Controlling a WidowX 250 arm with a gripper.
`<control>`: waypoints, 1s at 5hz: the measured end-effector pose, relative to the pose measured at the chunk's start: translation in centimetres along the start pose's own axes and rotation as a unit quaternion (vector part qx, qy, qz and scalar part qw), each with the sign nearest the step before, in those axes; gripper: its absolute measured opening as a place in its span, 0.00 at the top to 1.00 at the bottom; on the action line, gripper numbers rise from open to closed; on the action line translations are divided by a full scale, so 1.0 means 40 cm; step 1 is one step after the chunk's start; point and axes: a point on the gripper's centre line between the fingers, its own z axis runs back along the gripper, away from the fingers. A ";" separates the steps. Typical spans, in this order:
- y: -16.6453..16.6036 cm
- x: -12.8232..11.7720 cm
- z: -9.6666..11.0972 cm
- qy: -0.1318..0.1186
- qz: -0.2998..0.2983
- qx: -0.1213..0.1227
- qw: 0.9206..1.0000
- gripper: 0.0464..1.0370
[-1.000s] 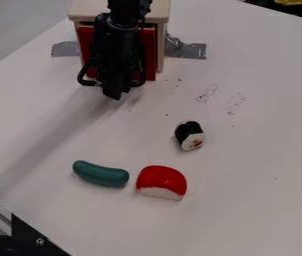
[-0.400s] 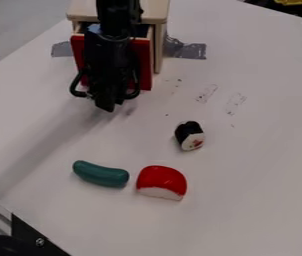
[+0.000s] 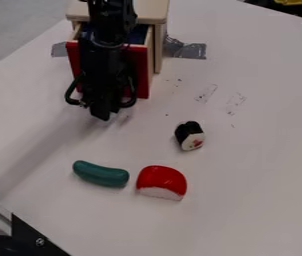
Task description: Opened the drawer
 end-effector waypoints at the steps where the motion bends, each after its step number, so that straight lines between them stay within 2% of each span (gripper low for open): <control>1: 0.013 -0.002 0.004 0.005 -0.003 -0.001 1.000 0.73; 4: 0.039 -0.002 0.001 0.010 -0.013 0.006 1.000 0.73; 5: 0.047 0.000 -0.001 0.004 -0.016 0.004 1.000 0.73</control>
